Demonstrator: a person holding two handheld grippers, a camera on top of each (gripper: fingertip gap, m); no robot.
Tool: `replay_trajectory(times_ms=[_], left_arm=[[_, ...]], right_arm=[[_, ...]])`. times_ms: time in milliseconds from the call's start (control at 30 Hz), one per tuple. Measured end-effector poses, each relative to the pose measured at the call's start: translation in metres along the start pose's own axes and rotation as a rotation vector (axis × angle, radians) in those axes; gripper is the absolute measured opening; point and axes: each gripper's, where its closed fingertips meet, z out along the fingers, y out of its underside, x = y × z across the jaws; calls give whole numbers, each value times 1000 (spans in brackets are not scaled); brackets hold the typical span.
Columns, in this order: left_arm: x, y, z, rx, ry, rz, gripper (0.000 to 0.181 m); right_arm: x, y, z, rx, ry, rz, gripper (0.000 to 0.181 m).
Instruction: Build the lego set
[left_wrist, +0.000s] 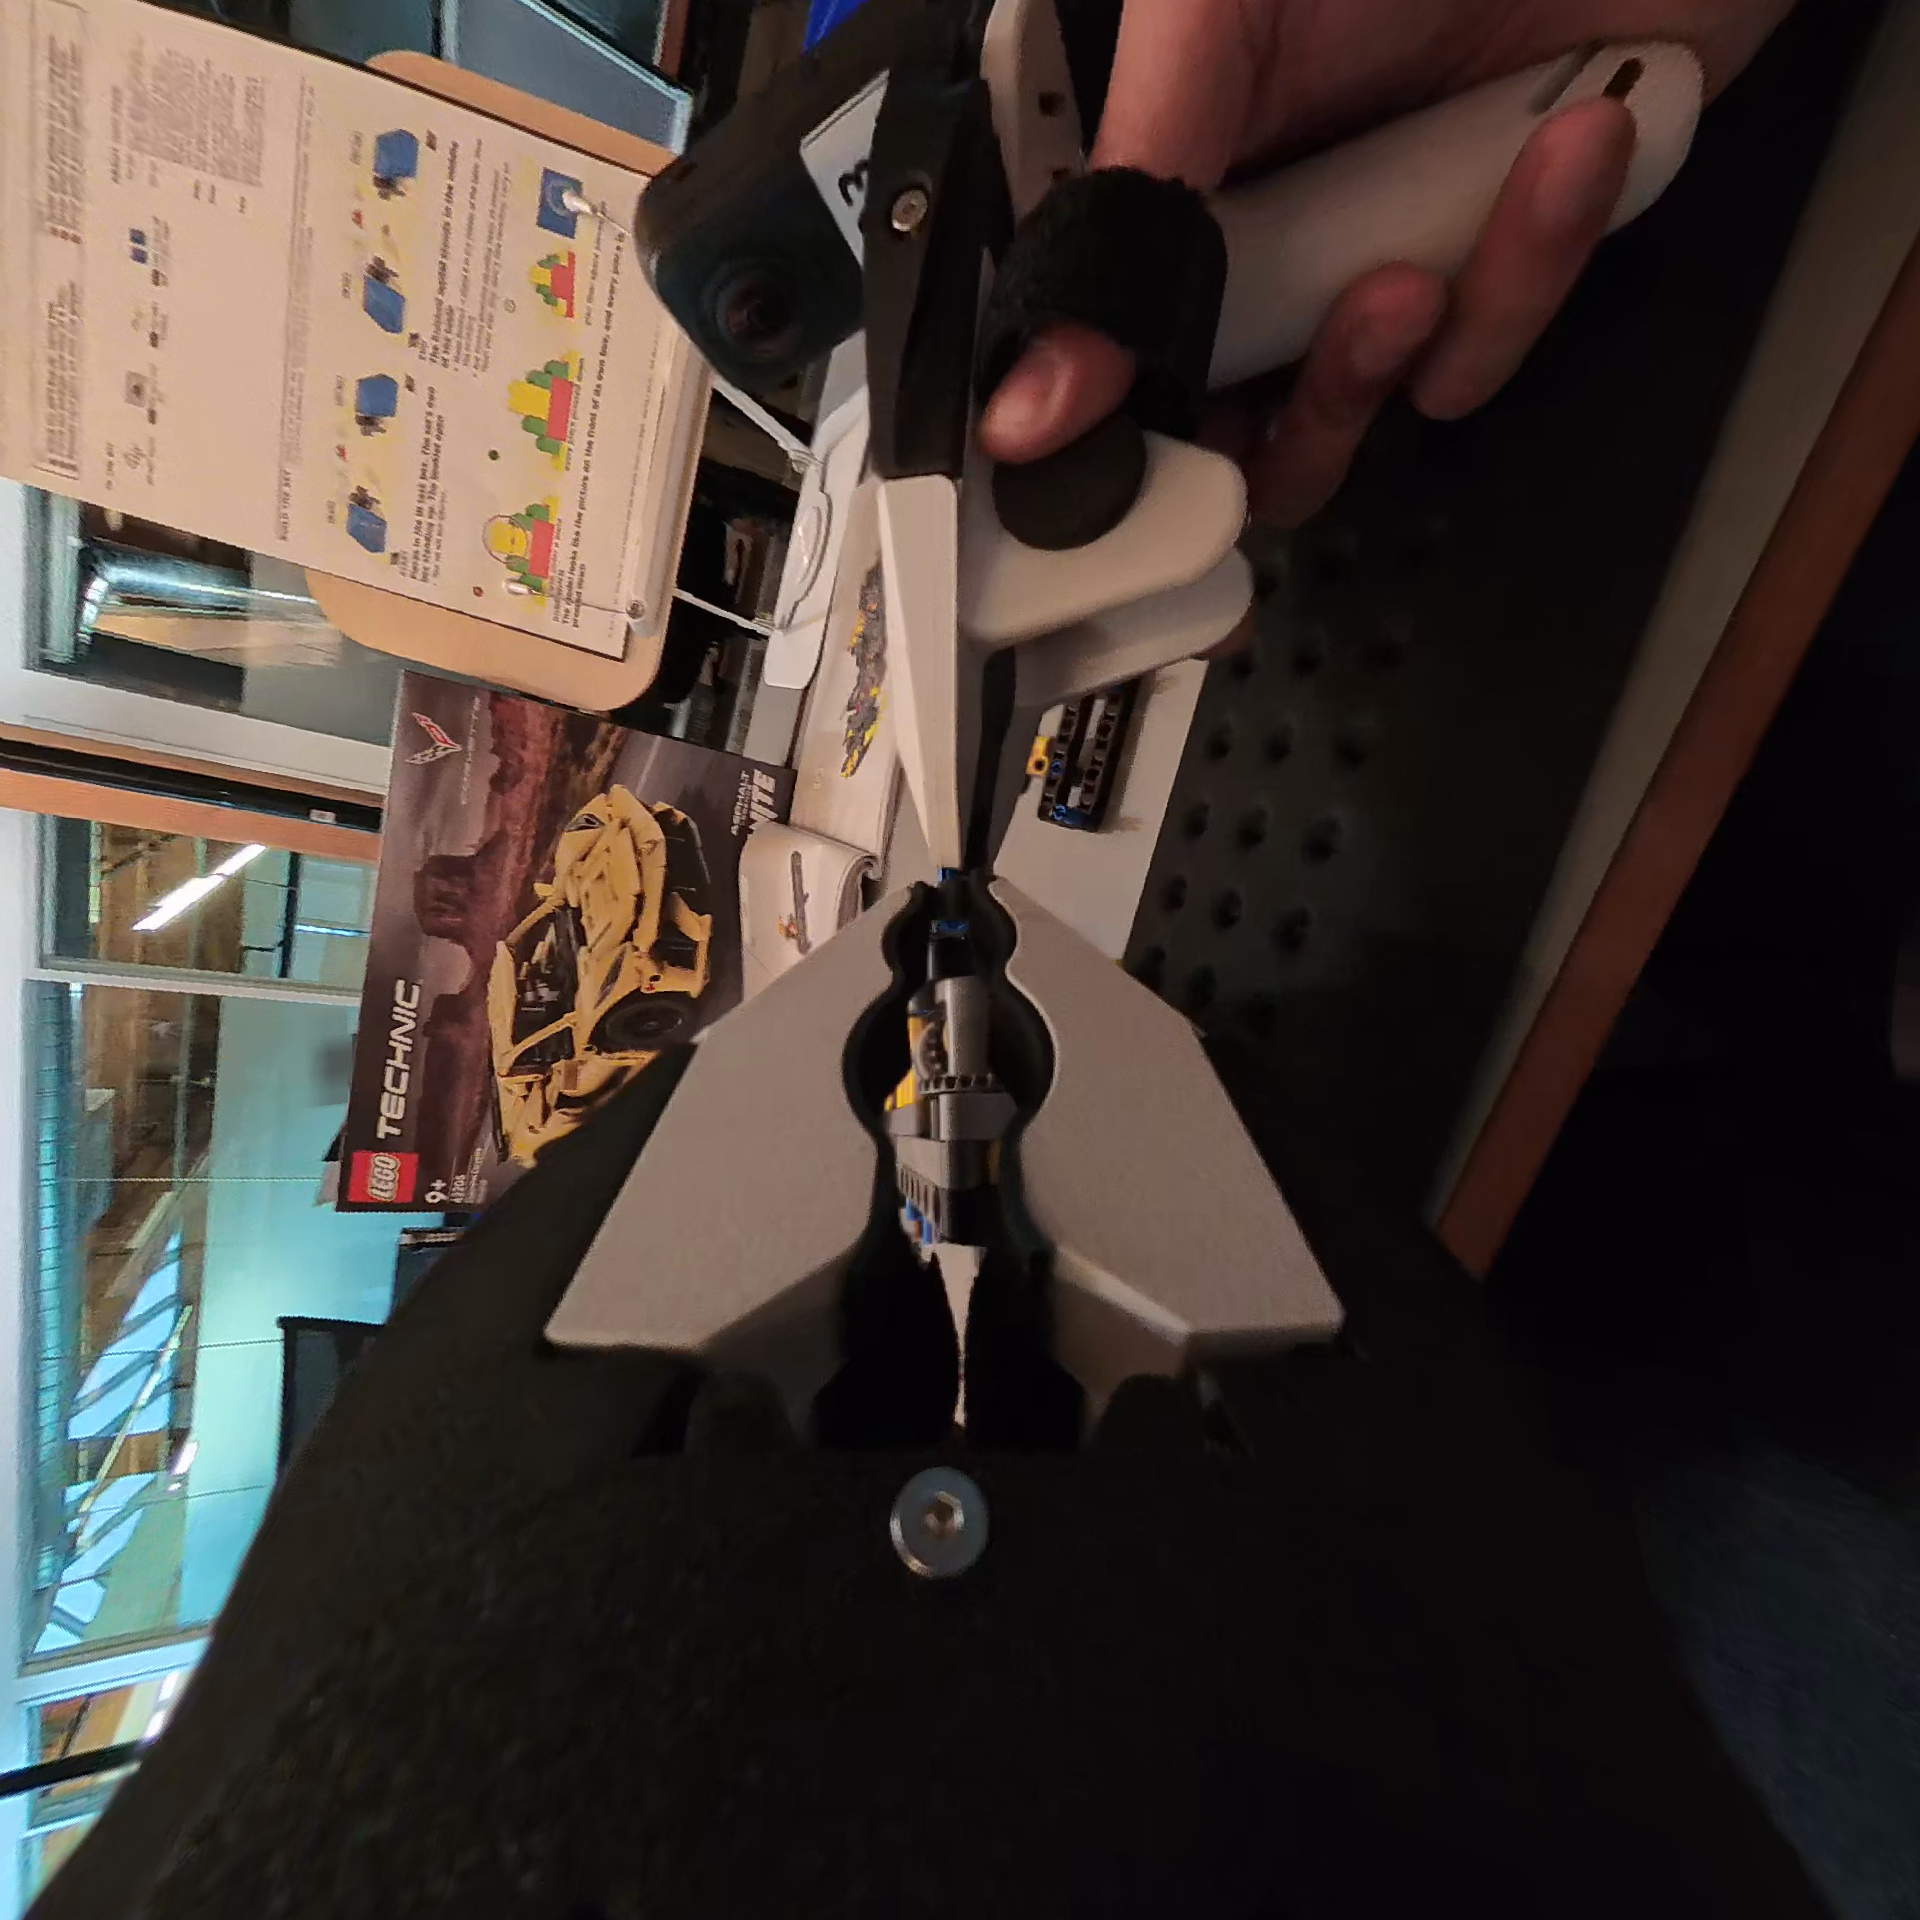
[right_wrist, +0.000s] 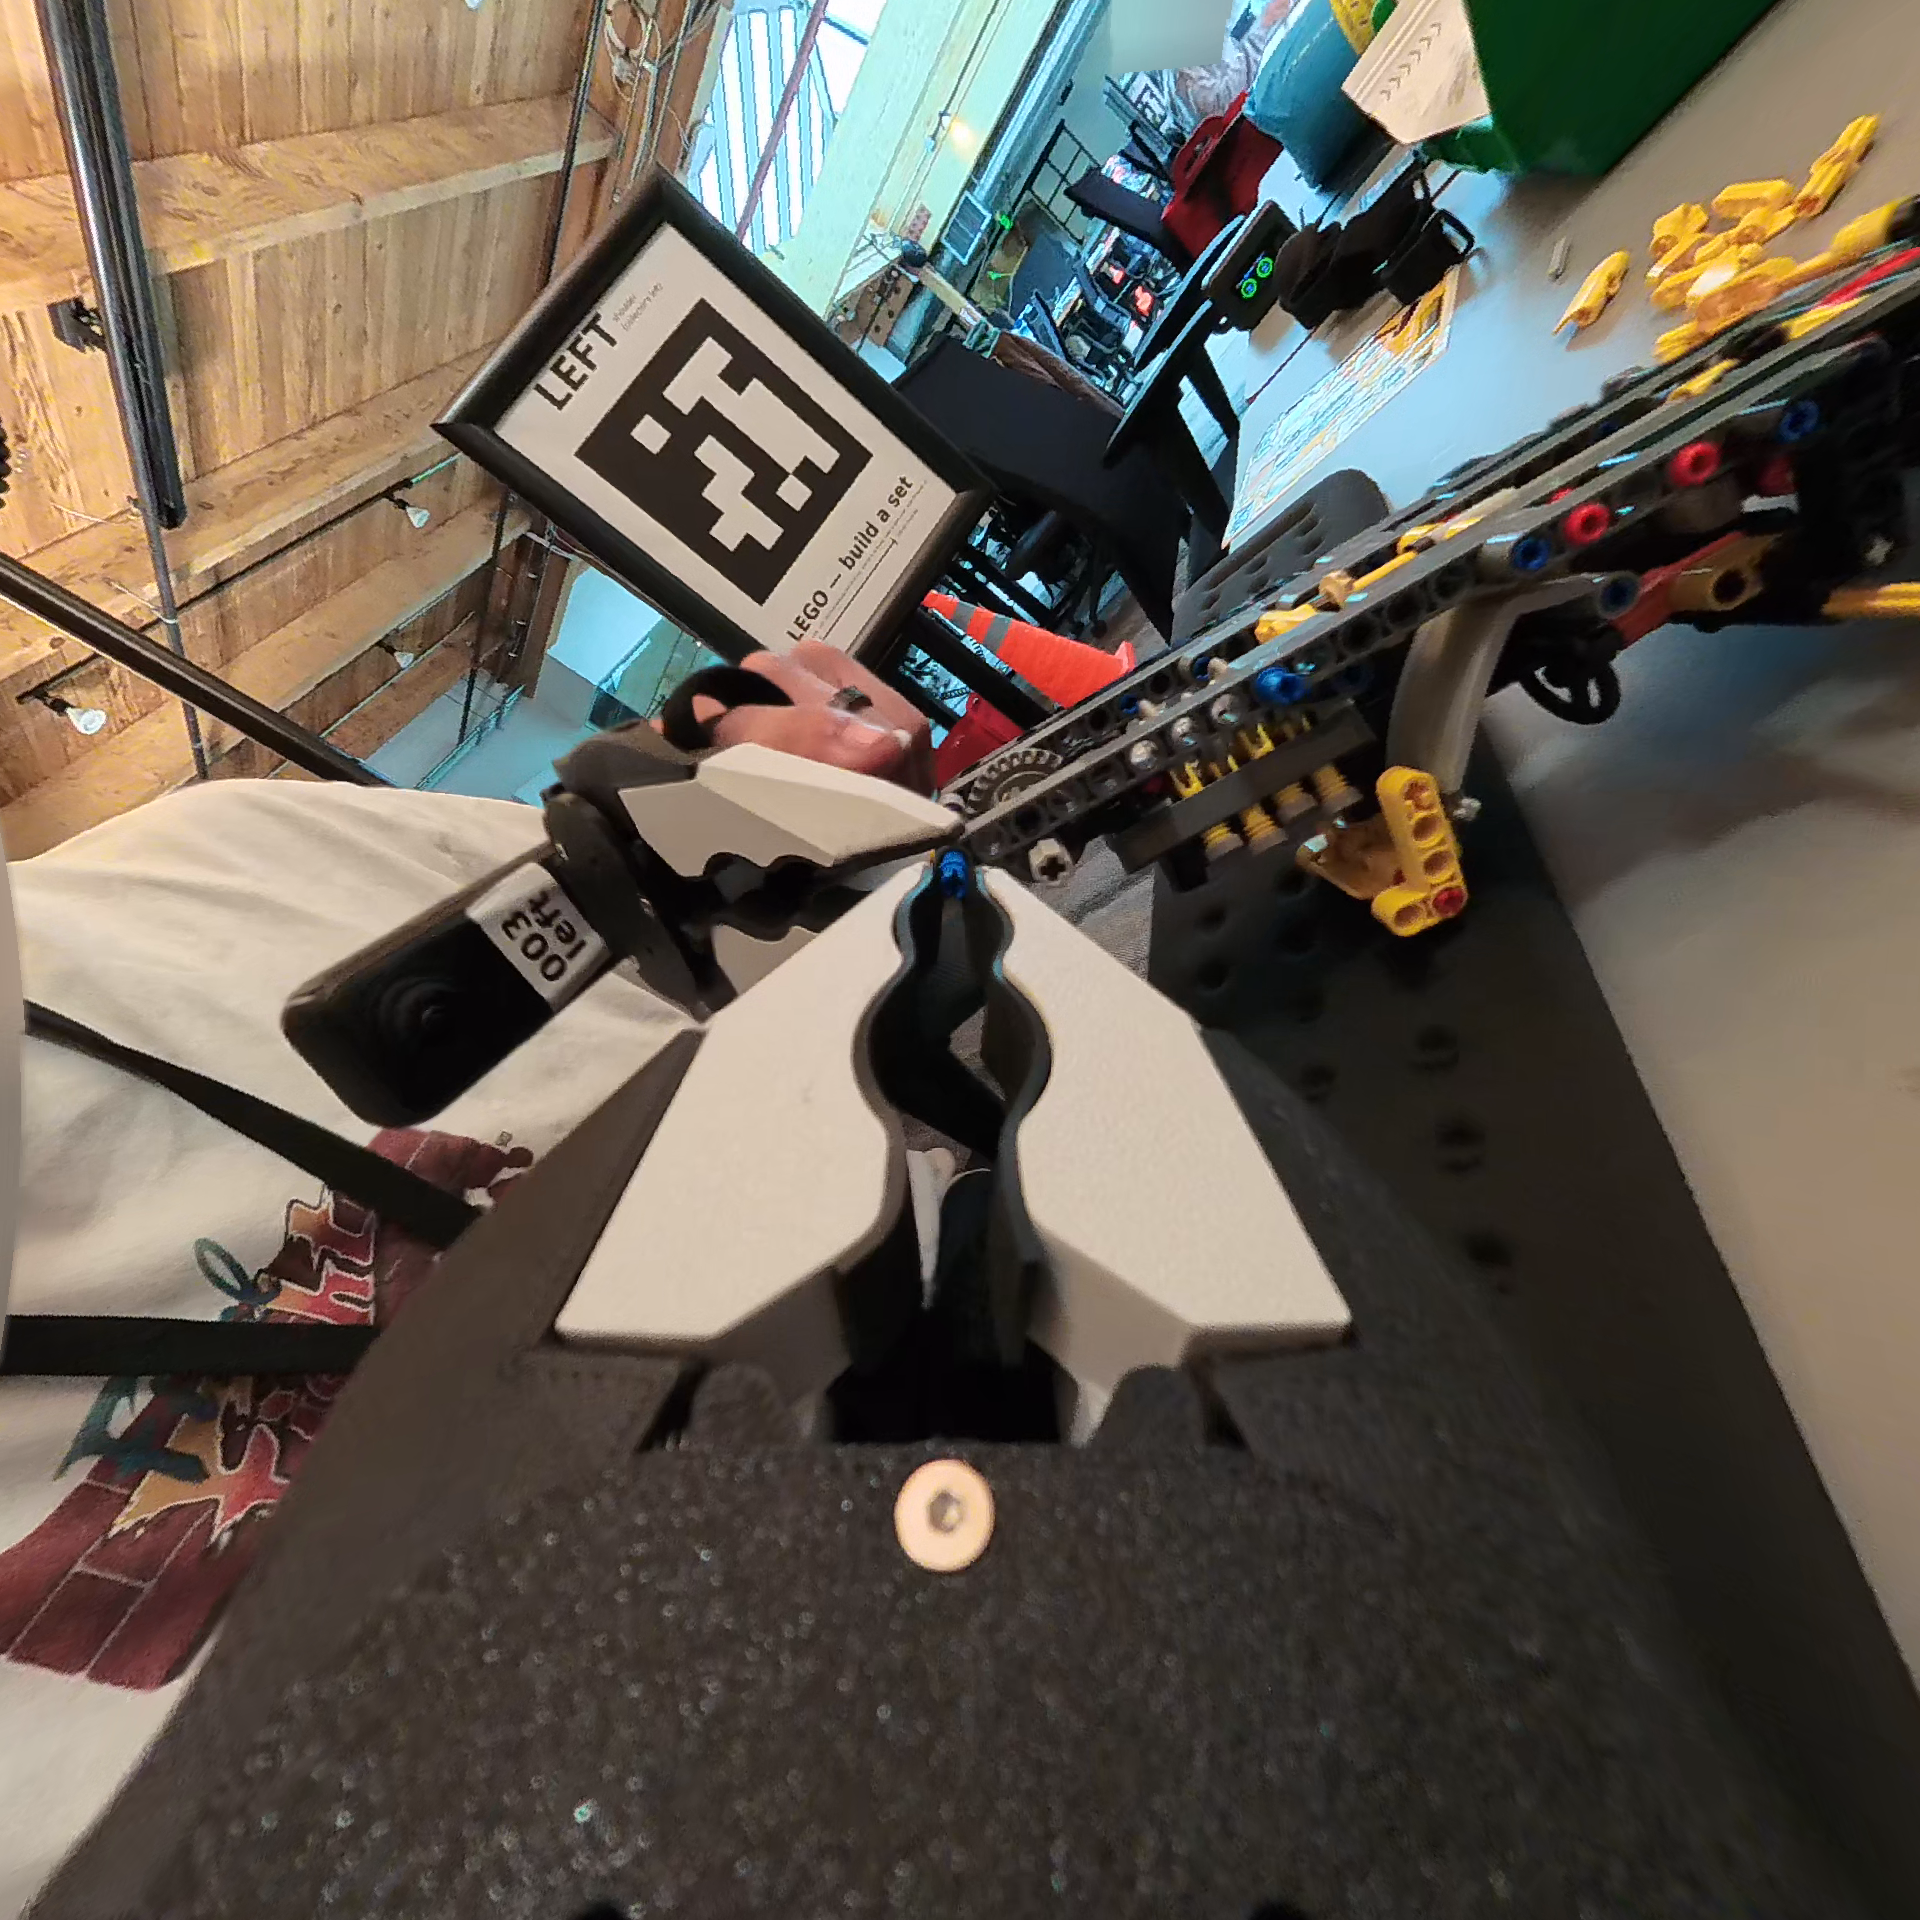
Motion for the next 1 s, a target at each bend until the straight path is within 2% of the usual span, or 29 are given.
replay_trajectory(times_ms=[400,600,1000], left_arm=[[3,-2,0,24,-24,41,7],[0,0,1,11,-50,59,7],[1,-1,3,9,-41,48,7]], right_arm=[[0,5,-3,-33,7,-15,3],[1,-5,-6,31,4,12,4],[2,-3,-6,19,38,-17,4]])
